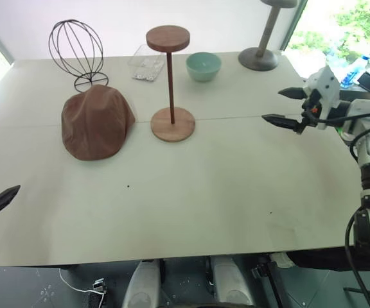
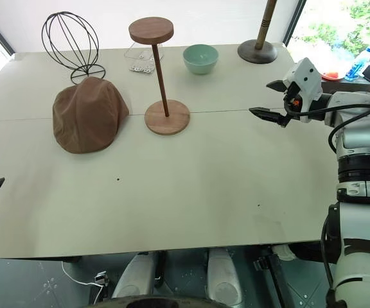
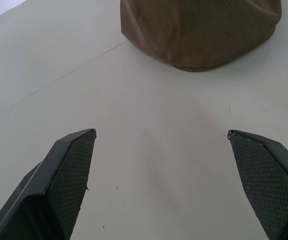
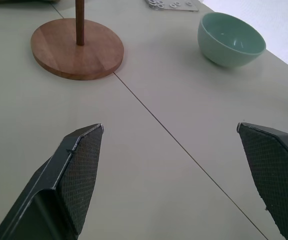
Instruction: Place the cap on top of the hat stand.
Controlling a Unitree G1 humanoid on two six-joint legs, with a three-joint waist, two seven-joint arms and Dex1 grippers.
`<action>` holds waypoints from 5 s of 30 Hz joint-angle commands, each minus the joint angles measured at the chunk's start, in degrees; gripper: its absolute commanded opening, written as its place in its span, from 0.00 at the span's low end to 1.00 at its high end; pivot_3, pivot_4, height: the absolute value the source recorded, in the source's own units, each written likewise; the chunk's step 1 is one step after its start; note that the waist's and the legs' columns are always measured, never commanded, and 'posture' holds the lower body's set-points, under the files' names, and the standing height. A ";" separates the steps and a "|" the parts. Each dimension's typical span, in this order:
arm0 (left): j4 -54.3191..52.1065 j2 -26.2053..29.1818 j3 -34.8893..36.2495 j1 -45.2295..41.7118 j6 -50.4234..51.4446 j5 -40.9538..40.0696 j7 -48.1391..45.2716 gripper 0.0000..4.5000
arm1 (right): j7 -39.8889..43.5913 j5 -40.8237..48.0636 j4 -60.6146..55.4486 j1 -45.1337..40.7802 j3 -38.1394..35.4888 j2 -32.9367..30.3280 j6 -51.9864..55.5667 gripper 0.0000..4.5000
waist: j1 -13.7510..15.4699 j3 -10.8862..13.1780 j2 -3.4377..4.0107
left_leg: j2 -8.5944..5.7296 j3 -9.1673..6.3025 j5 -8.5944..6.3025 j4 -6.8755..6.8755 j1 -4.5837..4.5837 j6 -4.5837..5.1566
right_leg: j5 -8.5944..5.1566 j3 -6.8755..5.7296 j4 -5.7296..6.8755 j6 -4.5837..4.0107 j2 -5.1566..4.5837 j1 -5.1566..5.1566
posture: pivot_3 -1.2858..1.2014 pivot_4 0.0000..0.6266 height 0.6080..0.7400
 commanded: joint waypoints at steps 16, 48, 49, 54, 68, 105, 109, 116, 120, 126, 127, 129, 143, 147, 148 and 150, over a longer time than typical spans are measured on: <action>-2.48 2.45 -0.25 -3.76 1.25 -0.78 -1.30 0.98 | 0.26 0.98 -1.63 -1.42 -1.30 -1.04 0.43 0.98 | -0.01 0.00 0.00 | 0.00 0.00 0.01 0.06 0.01 0.01 | 0.01 0.01 0.11 0.01 0.04 0.01 | 0.52 0.24 1.00; 31.45 4.83 -54.85 -39.88 -46.72 47.83 19.10 0.98 | -6.79 29.36 -57.91 4.13 -6.40 -7.39 46.64 0.98 | 0.47 0.06 0.13 | 0.06 0.07 0.02 0.21 0.14 0.03 | 0.14 0.04 0.55 0.23 0.09 0.03 | 0.52 0.24 1.00; 32.95 4.48 -55.79 -41.15 -46.98 49.78 21.13 0.98 | -7.45 29.42 -57.63 3.98 -6.35 -7.16 46.64 0.98 | 0.49 0.06 0.14 | 0.06 0.06 0.02 0.23 0.17 0.03 | 0.13 0.05 0.63 0.21 0.09 0.02 | 0.52 0.24 1.00; 38.36 2.52 -59.45 -45.94 -46.97 56.49 29.22 0.98 | -9.74 29.27 -56.85 3.37 -5.55 -6.39 45.89 0.98 | 0.61 0.02 0.15 | 0.07 0.09 0.03 0.34 0.22 0.03 | 0.06 0.03 0.84 0.07 0.07 0.05 | 0.52 0.24 1.00; 53.02 -1.62 -66.81 -54.32 -43.80 67.17 47.82 0.98 | -11.79 28.98 -54.20 0.77 -3.20 -4.97 43.80 0.98 | 0.60 -0.02 0.14 | 0.07 0.09 0.03 0.44 0.23 0.04 | 0.17 0.01 0.93 0.32 0.09 0.08 | 0.52 0.24 1.00; 31.70 -1.36 -52.17 -83.81 -38.39 44.28 35.04 0.01 | -9.69 30.83 -44.26 -6.09 -9.09 -10.86 41.07 1.00 | 0.57 0.06 -0.08 | 0.05 -0.02 0.03 0.81 -0.24 0.04 | 0.18 -0.10 0.84 0.42 0.09 -0.02 | 0.52 0.24 1.00; 27.54 -6.45 -54.57 -86.47 -37.94 42.59 30.59 0.01 | -10.02 30.68 -44.36 -5.34 -9.20 -10.96 40.39 1.00 | 0.48 0.06 -0.07 | 0.04 -0.02 0.03 0.86 -0.26 0.04 | 0.21 -0.09 0.87 0.49 0.10 -0.02 | 0.52 0.24 1.00; 19.39 -8.80 -57.09 -78.97 -39.33 44.66 26.76 0.01 | -11.38 31.57 -46.07 -3.95 -10.36 -10.70 41.25 1.00 | 0.11 0.06 -0.05 | 0.05 -0.03 0.01 0.87 -0.25 0.08 | 0.21 -0.07 0.93 0.50 0.12 -0.04 | 0.52 0.24 1.00; 15.42 -7.59 -56.89 -74.54 -38.21 47.32 26.62 0.01 | -12.79 32.59 -46.36 -3.98 -11.32 -10.62 42.21 1.00 | 0.26 0.06 -0.03 | 0.05 -0.03 0.01 0.92 -0.26 0.08 | 0.21 -0.06 0.94 0.50 0.13 -0.04 | 0.52 0.24 1.00; 6.29 -6.83 -54.28 -69.57 -33.65 48.29 25.73 0.01 | -14.84 32.65 -46.31 -3.69 -11.43 -9.82 41.77 1.00 | 0.67 0.06 -0.03 | 0.05 -0.06 0.01 1.04 -0.38 0.08 | 0.22 -0.07 0.89 0.50 0.11 -0.04 | 0.52 0.24 1.00; 5.23 -6.95 -54.39 -68.78 -33.43 48.27 25.48 0.01 | -14.98 32.69 -46.37 -3.57 -11.38 -9.72 41.71 1.00 | 0.65 0.06 -0.03 | 0.05 -0.06 0.01 1.06 -0.39 0.08 | 0.22 -0.07 0.89 0.50 0.11 -0.04 | 0.52 0.24 1.00; 3.25 -7.04 -54.90 -66.84 -33.78 48.78 25.14 0.01 | -14.89 32.66 -46.45 -3.36 -11.02 -9.63 41.47 1.00 | 0.61 0.06 -0.03 | 0.04 -0.06 0.01 1.06 -0.39 0.08 | 0.21 -0.06 0.88 0.49 0.11 -0.03 | 0.52 0.24 1.00; -4.72 -5.66 -50.61 -58.69 -26.95 48.10 21.67 0.99 | -14.63 29.96 -45.23 -3.51 -5.87 -6.24 38.64 1.00 | 0.40 0.05 -0.02 | 0.04 -0.09 0.01 1.06 -0.35 0.09 | 0.22 -0.07 0.95 0.50 0.13 -0.03 | 0.52 0.24 1.00; -7.13 -3.78 -46.96 -54.89 -23.63 46.10 19.35 0.99 | -14.68 29.46 -44.80 -3.56 -4.81 -5.01 38.18 1.00 | 0.38 0.05 -0.02 | 0.04 -0.08 0.01 1.07 -0.36 0.09 | 0.21 -0.06 0.92 0.49 0.13 -0.03 | 0.52 0.24 1.00; -8.20 -3.50 -45.88 -53.72 -22.35 45.08 18.35 0.99 | -14.59 29.08 -44.54 -3.59 -4.48 -4.78 37.90 1.00 | 0.34 0.05 -0.02 | 0.04 -0.08 0.01 1.06 -0.36 0.09 | 0.21 -0.06 0.92 0.49 0.13 -0.03 | 0.52 0.24 1.00; -10.44 -2.89 -43.98 -51.56 -19.68 42.44 15.87 0.99 | -14.19 27.96 -44.14 -3.45 -3.75 -4.71 37.18 1.00 | 0.34 0.05 -0.02 | 0.05 -0.08 0.01 1.06 -0.36 0.09 | 0.21 -0.06 0.92 0.49 0.13 -0.03 | 0.52 0.24 1.00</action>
